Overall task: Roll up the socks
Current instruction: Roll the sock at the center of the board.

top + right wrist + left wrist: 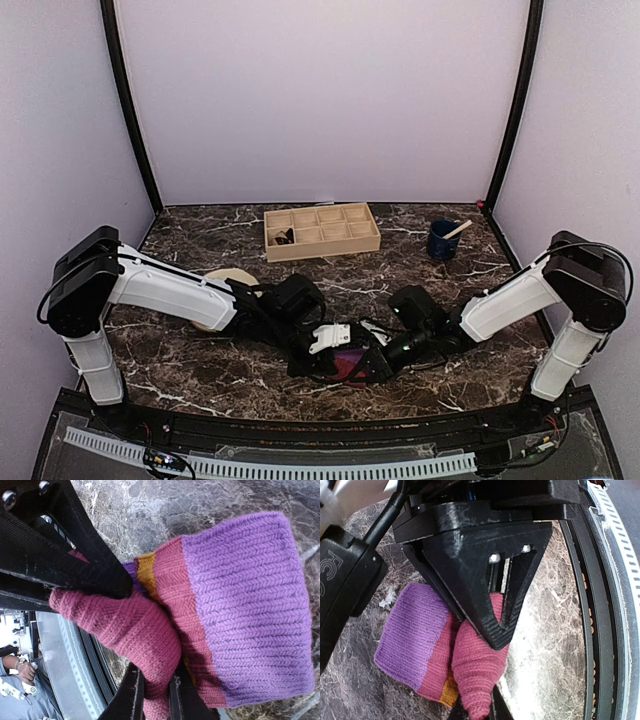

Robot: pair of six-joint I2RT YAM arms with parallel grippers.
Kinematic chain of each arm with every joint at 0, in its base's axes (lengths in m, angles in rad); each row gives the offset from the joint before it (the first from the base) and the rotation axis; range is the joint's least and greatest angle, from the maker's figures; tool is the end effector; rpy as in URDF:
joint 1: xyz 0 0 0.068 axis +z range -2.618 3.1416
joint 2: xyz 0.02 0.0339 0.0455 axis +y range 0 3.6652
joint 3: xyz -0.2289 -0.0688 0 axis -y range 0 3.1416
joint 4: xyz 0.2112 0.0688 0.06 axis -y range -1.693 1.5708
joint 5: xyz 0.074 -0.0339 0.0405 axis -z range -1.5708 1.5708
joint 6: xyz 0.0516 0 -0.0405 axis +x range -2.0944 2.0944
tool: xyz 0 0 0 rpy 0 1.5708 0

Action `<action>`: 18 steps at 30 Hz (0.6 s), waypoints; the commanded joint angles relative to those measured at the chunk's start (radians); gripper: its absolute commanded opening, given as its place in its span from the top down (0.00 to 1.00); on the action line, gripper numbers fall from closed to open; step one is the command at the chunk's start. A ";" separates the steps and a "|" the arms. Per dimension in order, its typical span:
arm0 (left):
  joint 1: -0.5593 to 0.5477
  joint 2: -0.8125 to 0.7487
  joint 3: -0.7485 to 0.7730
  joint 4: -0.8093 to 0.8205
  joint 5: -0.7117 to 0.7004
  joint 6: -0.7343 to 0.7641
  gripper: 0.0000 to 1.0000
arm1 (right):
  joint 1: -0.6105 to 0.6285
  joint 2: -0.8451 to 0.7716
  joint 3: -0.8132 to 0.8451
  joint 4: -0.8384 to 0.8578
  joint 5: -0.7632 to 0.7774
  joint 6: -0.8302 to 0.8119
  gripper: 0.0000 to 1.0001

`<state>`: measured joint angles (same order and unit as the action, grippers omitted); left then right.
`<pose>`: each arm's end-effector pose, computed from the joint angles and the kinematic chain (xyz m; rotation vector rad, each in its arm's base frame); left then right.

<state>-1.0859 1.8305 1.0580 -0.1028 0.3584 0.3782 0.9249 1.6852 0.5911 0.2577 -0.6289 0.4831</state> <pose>0.1473 -0.3183 0.1364 1.8005 1.7570 -0.7419 0.1406 0.2370 0.0949 -0.9093 2.5274 1.3243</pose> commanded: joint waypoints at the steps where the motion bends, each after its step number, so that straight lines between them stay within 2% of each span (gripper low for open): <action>1: -0.003 0.001 0.014 -0.003 0.028 -0.020 1.00 | -0.006 0.014 -0.016 -0.054 0.042 -0.002 0.93; 6: 0.005 0.021 0.020 -0.005 0.044 -0.038 1.00 | -0.006 0.001 -0.025 -0.052 0.060 0.004 0.83; 18: 0.075 0.083 0.069 -0.061 0.126 -0.109 1.00 | -0.011 -0.074 -0.088 -0.006 0.107 0.044 0.70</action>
<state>-1.0359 1.8931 1.0977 -0.1150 0.4397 0.3046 0.9241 1.6356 0.5430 0.2817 -0.5831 0.5117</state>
